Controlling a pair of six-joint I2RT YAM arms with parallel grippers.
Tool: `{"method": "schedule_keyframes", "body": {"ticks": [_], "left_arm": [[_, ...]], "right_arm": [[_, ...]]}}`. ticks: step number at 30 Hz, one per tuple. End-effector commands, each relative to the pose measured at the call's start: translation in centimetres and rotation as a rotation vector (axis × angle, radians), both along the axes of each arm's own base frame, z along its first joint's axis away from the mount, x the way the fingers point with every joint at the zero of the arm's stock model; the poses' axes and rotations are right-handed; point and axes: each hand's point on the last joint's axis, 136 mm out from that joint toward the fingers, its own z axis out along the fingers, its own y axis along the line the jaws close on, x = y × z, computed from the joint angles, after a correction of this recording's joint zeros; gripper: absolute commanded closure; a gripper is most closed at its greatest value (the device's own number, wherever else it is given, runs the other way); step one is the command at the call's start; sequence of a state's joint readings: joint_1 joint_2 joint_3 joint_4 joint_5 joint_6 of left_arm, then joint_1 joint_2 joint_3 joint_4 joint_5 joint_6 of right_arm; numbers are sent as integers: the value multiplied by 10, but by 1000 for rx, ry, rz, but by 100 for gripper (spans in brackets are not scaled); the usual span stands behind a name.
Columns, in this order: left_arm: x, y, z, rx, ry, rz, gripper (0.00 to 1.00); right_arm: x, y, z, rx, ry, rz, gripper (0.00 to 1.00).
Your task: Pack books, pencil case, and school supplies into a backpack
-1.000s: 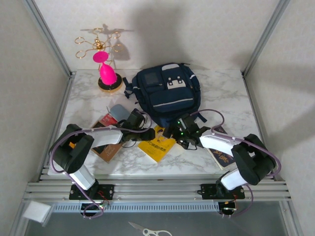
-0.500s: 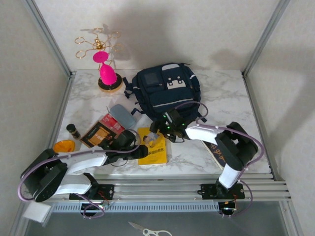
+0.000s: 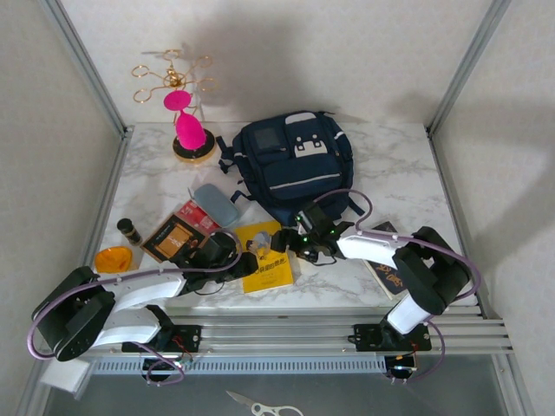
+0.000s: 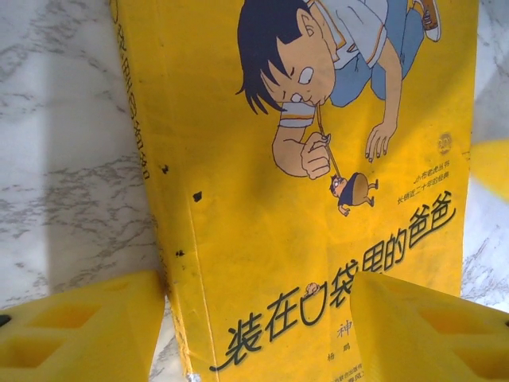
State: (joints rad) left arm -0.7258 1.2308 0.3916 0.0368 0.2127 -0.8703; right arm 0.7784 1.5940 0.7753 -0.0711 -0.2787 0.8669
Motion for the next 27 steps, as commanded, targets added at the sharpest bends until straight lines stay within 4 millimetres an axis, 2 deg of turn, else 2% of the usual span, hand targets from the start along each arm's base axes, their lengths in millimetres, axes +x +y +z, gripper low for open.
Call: {"method": "schedule_keyframes", "body": {"ticks": [1,3,7,10,14,17,20,23,27], "left_arm": [[8,-5,4,-13,-22,21,37],[7,-7,1,-14,-7,11,39],[3,-5,0,-19,-5,10,39],[1,-1,-6,5,13,13,42],[-1,8,-9,37,14,45,43],[0,15,-10,61,8,69,44],[0,17,-12,85,9,67,44],[0,15,-12,74,12,62,45],[3,16,-12,78,5,73,45]], "right_arm": [[-8,16,2,46,-3,55,17],[-9,24,-1,64,2,75,22],[-14,45,12,104,-28,144,28],[-13,52,26,107,-63,164,34],[-14,52,40,111,-94,185,45],[-16,45,42,79,-95,184,51],[-17,38,47,65,-107,169,59],[-21,39,51,89,-108,182,67],[-26,36,48,73,-91,190,75]]}}
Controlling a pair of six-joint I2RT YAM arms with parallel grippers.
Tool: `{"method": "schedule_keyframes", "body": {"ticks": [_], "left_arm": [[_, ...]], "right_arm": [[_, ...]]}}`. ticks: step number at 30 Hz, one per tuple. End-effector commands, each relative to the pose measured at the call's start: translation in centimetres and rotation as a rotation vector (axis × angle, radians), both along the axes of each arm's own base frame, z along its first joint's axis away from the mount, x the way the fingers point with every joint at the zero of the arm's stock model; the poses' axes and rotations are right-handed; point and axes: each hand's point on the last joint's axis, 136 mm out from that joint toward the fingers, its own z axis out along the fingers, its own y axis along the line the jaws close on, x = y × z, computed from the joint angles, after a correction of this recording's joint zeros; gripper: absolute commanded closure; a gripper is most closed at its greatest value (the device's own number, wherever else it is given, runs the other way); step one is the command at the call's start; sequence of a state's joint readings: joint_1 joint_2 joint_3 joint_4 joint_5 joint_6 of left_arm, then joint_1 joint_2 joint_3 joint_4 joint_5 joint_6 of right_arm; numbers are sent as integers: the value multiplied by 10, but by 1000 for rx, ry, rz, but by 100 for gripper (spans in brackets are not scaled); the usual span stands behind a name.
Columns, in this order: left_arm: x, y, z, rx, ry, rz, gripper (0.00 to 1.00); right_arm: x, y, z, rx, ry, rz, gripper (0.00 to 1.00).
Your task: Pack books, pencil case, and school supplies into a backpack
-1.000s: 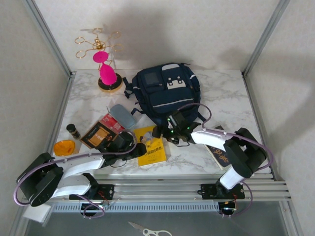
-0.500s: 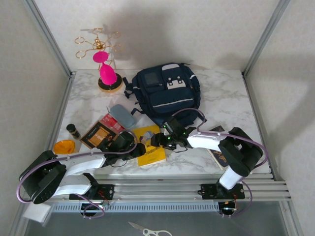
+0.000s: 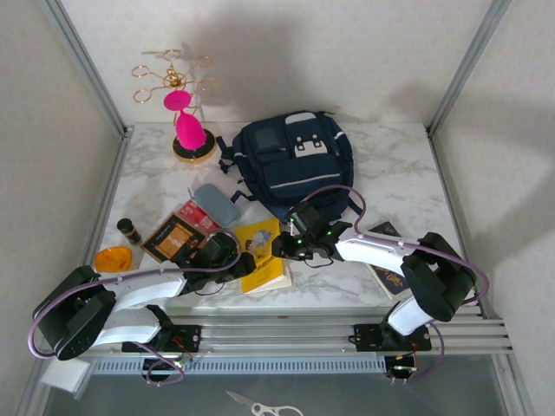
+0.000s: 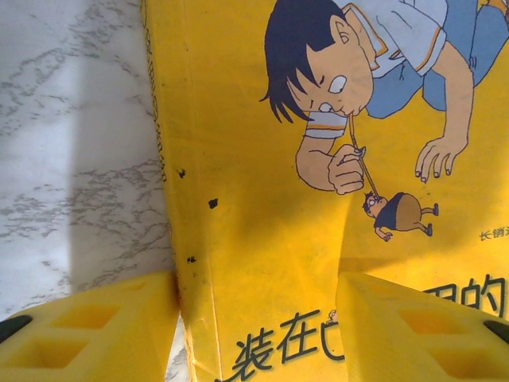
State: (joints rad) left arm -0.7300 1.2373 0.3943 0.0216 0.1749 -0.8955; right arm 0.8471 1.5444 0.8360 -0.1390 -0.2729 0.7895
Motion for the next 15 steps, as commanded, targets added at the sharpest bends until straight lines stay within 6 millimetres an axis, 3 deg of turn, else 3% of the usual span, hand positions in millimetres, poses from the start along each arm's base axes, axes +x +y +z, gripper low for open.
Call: {"method": "schedule_keyframes", "body": {"ticks": [1,8,15], "left_arm": [[0,10,-8,53,2,31,45],[2,17,5,52,-34,57,44],[11,38,46,49,-114,127,36]], "right_arm": [[-12,15,20,63,-13,66,79],[-23,29,30,114,-7,121,98],[-38,49,70,259,-23,177,100]]}}
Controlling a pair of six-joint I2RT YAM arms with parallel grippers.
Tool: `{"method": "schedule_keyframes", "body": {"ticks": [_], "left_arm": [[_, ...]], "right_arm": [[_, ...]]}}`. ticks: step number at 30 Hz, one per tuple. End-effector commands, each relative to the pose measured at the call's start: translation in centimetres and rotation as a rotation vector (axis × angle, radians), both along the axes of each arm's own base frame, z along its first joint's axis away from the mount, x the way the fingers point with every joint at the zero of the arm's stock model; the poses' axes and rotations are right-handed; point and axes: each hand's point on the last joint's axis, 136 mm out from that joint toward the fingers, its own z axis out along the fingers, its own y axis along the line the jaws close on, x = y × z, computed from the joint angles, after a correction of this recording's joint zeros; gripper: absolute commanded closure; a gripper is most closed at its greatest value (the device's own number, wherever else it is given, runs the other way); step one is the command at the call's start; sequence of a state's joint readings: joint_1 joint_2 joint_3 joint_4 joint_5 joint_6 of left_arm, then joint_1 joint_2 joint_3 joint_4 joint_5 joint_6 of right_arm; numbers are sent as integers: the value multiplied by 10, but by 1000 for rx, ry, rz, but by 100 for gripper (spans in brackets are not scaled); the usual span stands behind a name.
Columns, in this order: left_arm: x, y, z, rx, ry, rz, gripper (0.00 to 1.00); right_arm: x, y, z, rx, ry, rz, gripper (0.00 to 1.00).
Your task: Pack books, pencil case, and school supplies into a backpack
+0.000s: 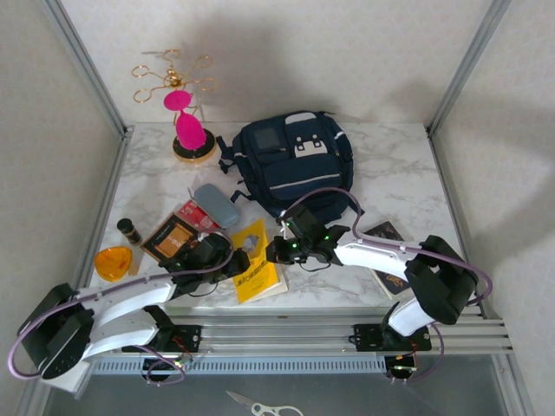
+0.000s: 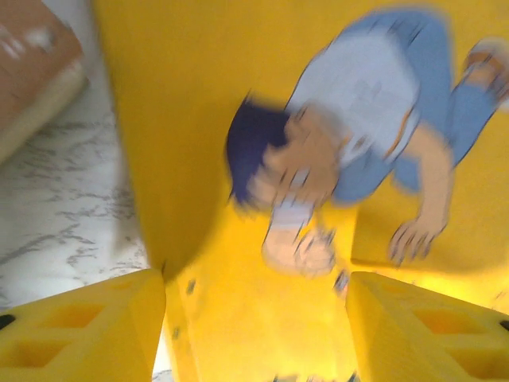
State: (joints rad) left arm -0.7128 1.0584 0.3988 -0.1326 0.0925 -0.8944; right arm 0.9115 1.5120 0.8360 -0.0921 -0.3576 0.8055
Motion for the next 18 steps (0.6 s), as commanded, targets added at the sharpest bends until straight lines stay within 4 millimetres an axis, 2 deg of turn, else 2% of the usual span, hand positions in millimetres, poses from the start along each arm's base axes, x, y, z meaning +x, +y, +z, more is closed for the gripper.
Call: {"method": "schedule_keyframes", "body": {"ticks": [1,6,11,15,18], "left_arm": [[11,17,29,7,-62,69,35],[20,27,72,-58,-125,86,28],[32,22,126,-125,-207,63,20],[42,8,163,-177,-252,12,15],[45,-17,180,-305,-266,-61,13]], "right_arm": [[-10,22,55,177,-40,67,100],[-8,16,100,259,-137,59,100],[9,-7,146,333,-225,10,100],[20,-30,172,393,-275,-6,100],[27,-45,192,457,-304,-9,100]]}}
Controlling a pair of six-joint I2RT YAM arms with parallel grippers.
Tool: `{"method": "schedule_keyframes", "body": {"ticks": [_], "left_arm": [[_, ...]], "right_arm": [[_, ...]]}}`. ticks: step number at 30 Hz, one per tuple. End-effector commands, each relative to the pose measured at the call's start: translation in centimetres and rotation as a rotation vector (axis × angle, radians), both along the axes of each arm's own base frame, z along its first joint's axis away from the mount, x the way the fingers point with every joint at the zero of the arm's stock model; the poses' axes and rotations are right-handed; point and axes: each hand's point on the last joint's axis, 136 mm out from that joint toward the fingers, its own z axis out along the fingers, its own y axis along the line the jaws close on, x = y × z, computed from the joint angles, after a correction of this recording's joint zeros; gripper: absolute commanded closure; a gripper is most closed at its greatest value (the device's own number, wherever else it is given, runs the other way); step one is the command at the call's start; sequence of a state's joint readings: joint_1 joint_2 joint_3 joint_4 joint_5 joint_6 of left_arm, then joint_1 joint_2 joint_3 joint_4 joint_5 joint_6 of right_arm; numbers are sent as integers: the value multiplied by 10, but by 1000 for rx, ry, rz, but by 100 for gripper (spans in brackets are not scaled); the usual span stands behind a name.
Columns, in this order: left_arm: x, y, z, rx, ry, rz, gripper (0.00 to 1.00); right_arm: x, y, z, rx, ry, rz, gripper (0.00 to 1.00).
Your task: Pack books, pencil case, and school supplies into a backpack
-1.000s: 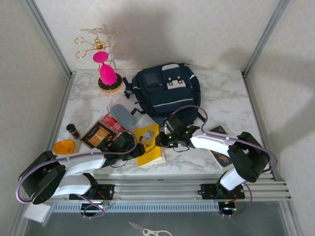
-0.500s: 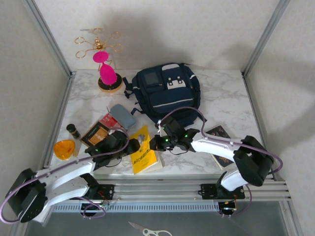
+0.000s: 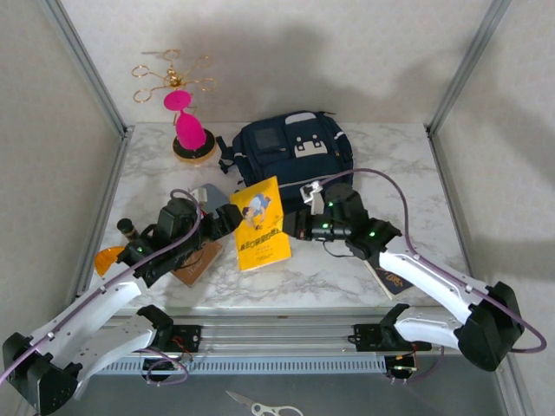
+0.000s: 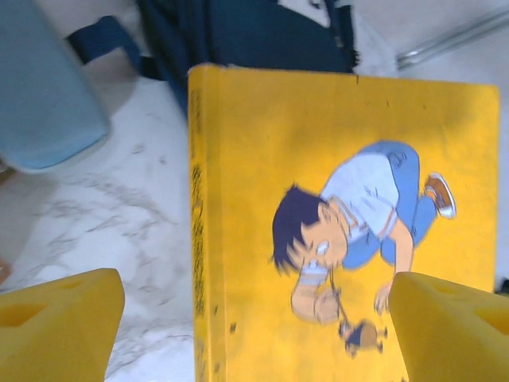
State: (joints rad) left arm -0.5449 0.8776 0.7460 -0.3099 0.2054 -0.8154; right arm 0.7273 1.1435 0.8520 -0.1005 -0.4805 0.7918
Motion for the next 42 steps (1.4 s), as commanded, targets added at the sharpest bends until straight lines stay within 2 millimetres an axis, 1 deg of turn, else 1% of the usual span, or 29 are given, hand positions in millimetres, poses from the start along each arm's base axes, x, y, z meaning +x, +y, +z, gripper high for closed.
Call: {"method": "schedule_keyframes", "body": {"ticks": [1,4,7,9,12,17,22,25,26,27,29,30,31,32,33,36,38,40,42], "left_arm": [[-1,-30,15,-121,-5,-130,13],[1,-49,26,-211,-22,-200,13],[5,-56,26,-224,-25,-220,13],[4,-66,27,-251,-25,-255,14],[3,-79,37,-318,-47,-304,19],[5,-95,52,-373,-68,-357,36],[4,-107,73,-438,-109,-396,61],[6,-109,78,-453,-120,-395,87],[7,-110,85,-470,-145,-398,94],[8,-112,88,-480,-150,-399,98],[11,-114,97,-509,-167,-403,100],[11,-116,104,-533,-183,-410,100],[10,-118,109,-556,-190,-417,100],[9,-122,115,-584,-205,-429,100],[9,-125,118,-599,-210,-436,100],[13,-132,125,-635,-236,-434,100],[16,-137,124,-640,-234,-440,100],[22,-140,114,-608,-219,-425,100],[29,-142,99,-554,-188,-400,100]], "right_arm": [[3,-9,53,136,-110,50,100],[12,-21,64,177,-117,34,100],[15,-27,74,225,-117,40,100],[17,-30,82,263,-122,44,100],[20,-31,83,279,-113,52,100],[28,-41,74,284,-88,27,100],[33,-44,56,268,-48,30,100],[37,-53,48,255,-36,7,79],[38,-57,46,254,-32,-3,68],[38,-61,45,253,-25,-9,56],[40,-71,38,242,-6,-38,32],[41,-75,30,234,25,-54,18],[41,-77,25,227,41,-58,11],[39,-77,22,227,50,-50,5],[36,-75,22,245,55,-29,2],[26,-70,29,324,74,37,1],[24,-70,39,352,55,56,1],[19,-70,51,378,31,75,6],[18,-73,60,380,-6,68,19]]}}
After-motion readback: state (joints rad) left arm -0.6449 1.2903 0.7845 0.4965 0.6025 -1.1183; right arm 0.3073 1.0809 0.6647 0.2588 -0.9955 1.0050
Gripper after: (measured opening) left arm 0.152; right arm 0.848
